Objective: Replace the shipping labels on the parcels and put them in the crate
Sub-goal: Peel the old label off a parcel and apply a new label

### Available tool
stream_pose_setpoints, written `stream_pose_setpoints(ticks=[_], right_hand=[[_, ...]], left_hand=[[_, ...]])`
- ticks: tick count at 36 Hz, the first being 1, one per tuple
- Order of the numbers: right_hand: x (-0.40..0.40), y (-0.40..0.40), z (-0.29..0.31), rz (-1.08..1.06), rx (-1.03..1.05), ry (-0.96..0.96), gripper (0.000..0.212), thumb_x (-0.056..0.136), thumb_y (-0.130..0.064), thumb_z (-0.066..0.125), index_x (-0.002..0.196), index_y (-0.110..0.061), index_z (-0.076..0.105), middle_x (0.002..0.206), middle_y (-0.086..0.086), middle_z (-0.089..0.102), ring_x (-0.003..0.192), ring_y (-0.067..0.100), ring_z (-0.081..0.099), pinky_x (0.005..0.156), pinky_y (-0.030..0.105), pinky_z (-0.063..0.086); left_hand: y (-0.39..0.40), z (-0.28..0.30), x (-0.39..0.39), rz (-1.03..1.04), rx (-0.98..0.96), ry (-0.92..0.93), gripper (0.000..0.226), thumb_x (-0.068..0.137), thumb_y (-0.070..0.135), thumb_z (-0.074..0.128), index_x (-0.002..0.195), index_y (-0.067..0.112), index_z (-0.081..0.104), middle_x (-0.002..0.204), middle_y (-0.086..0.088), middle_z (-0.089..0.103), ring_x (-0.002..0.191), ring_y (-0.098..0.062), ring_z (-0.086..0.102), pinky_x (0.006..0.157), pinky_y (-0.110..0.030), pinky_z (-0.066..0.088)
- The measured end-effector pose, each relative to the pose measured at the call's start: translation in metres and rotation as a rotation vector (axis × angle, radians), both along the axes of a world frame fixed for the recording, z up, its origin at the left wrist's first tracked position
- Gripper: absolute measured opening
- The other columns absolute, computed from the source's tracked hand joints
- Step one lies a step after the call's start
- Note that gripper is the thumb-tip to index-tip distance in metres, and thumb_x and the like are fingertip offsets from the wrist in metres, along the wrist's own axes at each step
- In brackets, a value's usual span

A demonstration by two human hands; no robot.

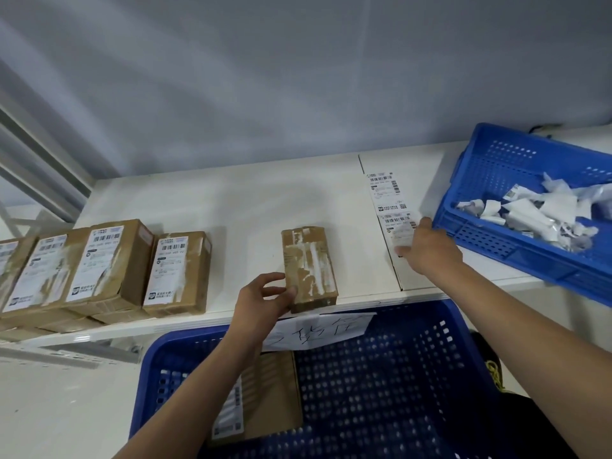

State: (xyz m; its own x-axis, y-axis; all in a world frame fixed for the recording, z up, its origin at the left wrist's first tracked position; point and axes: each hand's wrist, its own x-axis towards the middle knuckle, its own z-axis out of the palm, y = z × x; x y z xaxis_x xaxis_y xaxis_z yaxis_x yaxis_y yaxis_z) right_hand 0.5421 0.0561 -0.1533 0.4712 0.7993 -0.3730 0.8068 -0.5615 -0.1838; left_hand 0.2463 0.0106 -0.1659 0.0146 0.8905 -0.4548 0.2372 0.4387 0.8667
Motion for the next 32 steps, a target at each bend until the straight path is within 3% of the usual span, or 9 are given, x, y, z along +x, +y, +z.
stream_pose_setpoints(ticks=[9,12,14,18,24,27,29,32], right_hand=[[-0.004,0.002,-0.008,-0.107,-0.013,0.102,0.097,0.075,-0.039,0.086,0.144,-0.002,0.028,0.138,0.02,0.047,0.127,0.036,0.048,0.1,0.045,0.048],[-0.001,0.002,-0.01,-0.164,0.002,0.186,0.096,0.07,-0.038,0.09,0.139,0.001,0.035,0.132,0.015,0.055,0.123,0.033,0.054,0.097,0.039,0.049],[0.0,0.001,-0.009,-0.192,0.025,0.246,0.088,0.072,-0.038,0.089,0.135,0.003,0.043,0.128,0.014,0.059,0.118,0.032,0.058,0.092,0.038,0.05],[0.001,0.002,-0.001,-0.257,0.099,0.365,0.05,0.084,-0.027,0.082,0.117,-0.001,0.055,0.119,0.012,0.06,0.115,0.033,0.059,0.086,0.036,0.048],[0.0,0.007,0.005,-0.342,0.164,0.571,0.037,0.085,-0.017,0.08,0.114,0.0,0.064,0.117,0.013,0.068,0.105,0.032,0.065,0.089,0.043,0.056],[-0.002,0.006,0.008,-0.375,0.182,0.687,0.027,0.088,-0.01,0.077,0.11,0.0,0.066,0.111,0.013,0.069,0.097,0.029,0.067,0.075,0.043,0.06],[-0.003,0.005,0.013,-0.374,0.201,0.742,0.023,0.089,-0.008,0.075,0.11,-0.001,0.067,0.111,0.011,0.069,0.093,0.027,0.067,0.067,0.039,0.059],[-0.006,0.002,0.018,-0.38,0.245,0.836,0.026,0.089,-0.005,0.073,0.115,-0.002,0.067,0.115,0.01,0.069,0.095,0.028,0.068,0.058,0.035,0.061]], left_hand=[[0.001,0.011,0.002,-0.003,0.019,0.044,0.041,0.089,0.034,0.077,0.126,0.024,0.064,0.116,-0.003,0.072,0.1,-0.021,0.072,0.095,-0.041,0.059],[0.001,0.015,0.002,-0.002,0.029,0.078,0.038,0.092,0.031,0.075,0.127,0.023,0.064,0.118,-0.005,0.071,0.1,-0.023,0.07,0.094,-0.043,0.059],[0.0,0.016,0.002,-0.012,0.046,0.116,0.035,0.094,0.027,0.073,0.128,0.023,0.064,0.12,-0.004,0.07,0.1,-0.021,0.068,0.092,-0.041,0.06],[-0.001,0.019,0.002,-0.032,0.057,0.159,0.034,0.096,0.019,0.069,0.129,0.022,0.064,0.123,-0.004,0.069,0.108,-0.024,0.067,0.093,-0.044,0.06],[-0.003,0.022,0.004,-0.041,0.056,0.192,0.034,0.097,0.018,0.068,0.13,0.022,0.063,0.122,-0.003,0.069,0.109,-0.024,0.066,0.096,-0.045,0.058],[-0.003,0.023,0.005,-0.032,0.08,0.22,0.031,0.097,0.018,0.068,0.128,0.023,0.065,0.12,-0.002,0.07,0.106,-0.022,0.067,0.097,-0.047,0.058],[-0.003,0.025,0.004,-0.025,0.129,0.254,0.029,0.097,0.017,0.067,0.125,0.023,0.065,0.116,-0.001,0.071,0.101,-0.017,0.068,0.093,-0.041,0.059],[-0.006,0.029,0.005,-0.016,0.277,0.34,0.022,0.098,0.015,0.064,0.118,0.023,0.066,0.106,0.005,0.07,0.089,-0.004,0.065,0.076,-0.014,0.053]])
